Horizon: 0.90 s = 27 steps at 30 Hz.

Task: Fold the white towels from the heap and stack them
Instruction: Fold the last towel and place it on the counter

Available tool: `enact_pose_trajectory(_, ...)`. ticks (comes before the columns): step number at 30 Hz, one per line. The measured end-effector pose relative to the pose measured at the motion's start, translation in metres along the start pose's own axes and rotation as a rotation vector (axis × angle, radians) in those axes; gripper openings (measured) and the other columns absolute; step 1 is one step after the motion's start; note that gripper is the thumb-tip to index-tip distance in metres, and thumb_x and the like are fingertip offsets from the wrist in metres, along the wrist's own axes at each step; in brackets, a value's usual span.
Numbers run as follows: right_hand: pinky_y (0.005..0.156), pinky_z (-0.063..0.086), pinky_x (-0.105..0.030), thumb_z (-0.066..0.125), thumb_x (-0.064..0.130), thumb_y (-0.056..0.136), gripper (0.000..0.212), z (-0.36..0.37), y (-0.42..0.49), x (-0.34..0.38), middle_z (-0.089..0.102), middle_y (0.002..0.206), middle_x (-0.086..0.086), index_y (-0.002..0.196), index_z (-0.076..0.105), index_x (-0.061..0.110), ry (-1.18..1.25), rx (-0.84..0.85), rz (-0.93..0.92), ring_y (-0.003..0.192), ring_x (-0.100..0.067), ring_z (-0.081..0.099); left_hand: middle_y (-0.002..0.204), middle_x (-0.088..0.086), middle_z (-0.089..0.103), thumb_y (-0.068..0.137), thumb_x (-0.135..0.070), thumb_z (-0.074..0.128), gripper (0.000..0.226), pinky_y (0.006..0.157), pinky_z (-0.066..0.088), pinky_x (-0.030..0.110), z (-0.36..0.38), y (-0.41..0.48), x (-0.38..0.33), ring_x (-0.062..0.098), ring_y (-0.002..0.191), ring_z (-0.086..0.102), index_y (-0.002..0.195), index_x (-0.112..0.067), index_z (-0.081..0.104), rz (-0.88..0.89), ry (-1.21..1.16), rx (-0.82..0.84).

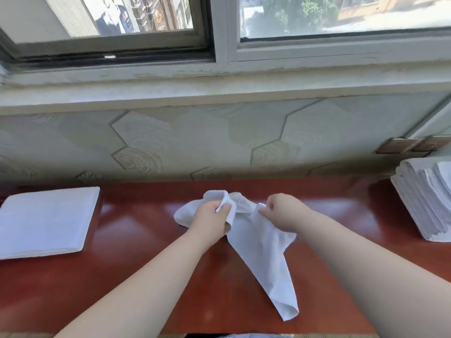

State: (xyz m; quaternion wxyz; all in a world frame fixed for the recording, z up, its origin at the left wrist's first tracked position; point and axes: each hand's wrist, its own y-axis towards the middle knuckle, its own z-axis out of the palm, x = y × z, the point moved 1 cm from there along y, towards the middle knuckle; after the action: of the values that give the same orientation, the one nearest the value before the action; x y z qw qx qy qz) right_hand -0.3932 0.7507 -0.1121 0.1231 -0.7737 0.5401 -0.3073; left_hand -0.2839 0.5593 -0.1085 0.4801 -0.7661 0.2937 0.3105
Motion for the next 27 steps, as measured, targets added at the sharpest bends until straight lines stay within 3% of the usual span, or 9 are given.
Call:
enact_pose_trajectory(2, 0.059, 0.048, -0.032, 0.053, 0.032, 0.098, 0.024, -0.011, -0.004, 0.016, 0.066, 0.069, -0.005, 0.081, 0.052, 0.015, 0.296, 0.037, -0.005, 0.055, -0.019, 0.071, 0.064, 0.001, 0.034, 0.094, -0.033, 0.052, 0.029, 0.065, 0.037, 0.03, 0.007, -0.004, -0.01, 0.017, 0.064, 0.039, 0.077, -0.01, 0.051, 0.047, 0.04, 0.017)
enact_pose_trajectory(5, 0.062, 0.06, -0.036, 0.054, 0.023, 0.098, 0.021, -0.017, -0.011, 0.03, 0.067, 0.066, -0.007, 0.081, 0.049, 0.013, 0.599, 0.032, 0.005, 0.056, -0.018, 0.07, 0.055, -0.004, 0.026, 0.103, -0.023, 0.055, 0.04, 0.042, 0.023, 0.016, 0.012, -0.011, -0.017, 0.007, 0.043, 0.027, 0.071, -0.006, 0.039, 0.155, 0.136, -0.074)
enact_pose_trajectory(8, 0.067, 0.061, -0.039, 0.055, 0.028, 0.097, 0.018, -0.003, -0.008, 0.016, 0.076, 0.077, -0.007, 0.084, 0.053, 0.016, 0.377, -0.006, -0.021, 0.067, -0.023, 0.073, 0.059, -0.007, 0.039, 0.106, -0.027, 0.051, 0.042, 0.052, 0.034, 0.017, 0.009, -0.006, -0.004, 0.003, 0.051, 0.04, 0.067, -0.017, 0.039, 0.203, 0.306, -0.145)
enact_pose_trajectory(10, 0.065, 0.059, -0.036, 0.056, 0.029, 0.098, 0.013, 0.014, -0.009, -0.001, 0.075, 0.089, -0.005, 0.094, 0.059, 0.017, 0.309, 0.119, -0.012, 0.071, -0.02, 0.072, 0.068, -0.003, 0.055, 0.109, -0.032, 0.045, 0.041, 0.066, 0.047, 0.032, 0.007, -0.001, 0.015, 0.013, 0.068, 0.055, 0.071, -0.018, 0.049, 0.139, 0.391, -0.093)
enact_pose_trajectory(13, 0.061, 0.051, -0.026, 0.058, 0.037, 0.096, 0.011, 0.049, -0.014, -0.018, 0.065, 0.095, 0.01, 0.103, 0.062, 0.029, 0.157, 0.251, -0.06, 0.076, -0.012, 0.064, 0.069, -0.002, 0.055, 0.11, -0.033, 0.041, 0.041, 0.063, 0.047, 0.036, 0.008, -0.003, 0.041, 0.013, 0.063, 0.055, 0.073, -0.018, 0.048, 0.084, 0.369, -0.058)
enact_pose_trajectory(16, 0.075, 0.056, -0.034, 0.053, 0.044, 0.095, 0.01, 0.084, -0.015, -0.018, 0.066, 0.102, 0.013, 0.102, 0.059, 0.038, 0.019, 0.233, -0.112, 0.088, -0.012, 0.064, 0.066, -0.01, 0.052, 0.111, -0.029, 0.039, 0.039, 0.053, 0.037, 0.024, 0.008, -0.01, 0.058, 0.0, 0.052, 0.053, 0.073, -0.026, 0.048, 0.067, 0.296, -0.057)
enact_pose_trajectory(22, 0.077, 0.055, -0.041, 0.051, 0.028, 0.103, 0.019, 0.134, -0.003, 0.032, 0.064, 0.102, 0.002, 0.102, 0.068, 0.021, -0.299, 0.146, -0.491, 0.094, -0.023, 0.061, 0.064, -0.008, 0.045, 0.106, -0.025, 0.042, 0.037, 0.057, 0.032, 0.034, -0.021, -0.008, 0.099, 0.012, 0.06, 0.037, 0.07, -0.015, 0.044, 0.043, 0.282, -0.253)
enact_pose_trajectory(25, 0.061, 0.047, -0.033, 0.053, 0.026, 0.102, 0.016, 0.155, 0.009, 0.056, 0.055, 0.083, 0.006, 0.11, 0.067, 0.025, -0.338, 0.15, -0.488, 0.074, -0.018, 0.056, 0.061, -0.005, 0.046, 0.103, -0.023, 0.047, 0.035, 0.055, 0.032, 0.029, -0.041, -0.006, 0.108, 0.011, 0.058, 0.037, 0.069, -0.02, 0.05, 0.1, 0.297, -0.354)
enact_pose_trajectory(27, 0.053, 0.031, -0.027, 0.041, 0.032, 0.107, 0.031, 0.165, 0.018, 0.069, 0.04, 0.074, 0.007, 0.127, 0.063, 0.024, -0.276, 0.212, -0.409, 0.06, -0.013, 0.038, 0.062, -0.005, 0.049, 0.102, -0.026, 0.05, 0.032, 0.057, 0.035, 0.029, -0.048, -0.004, 0.111, 0.011, 0.06, 0.04, 0.071, -0.022, 0.056, 0.146, 0.303, -0.344)
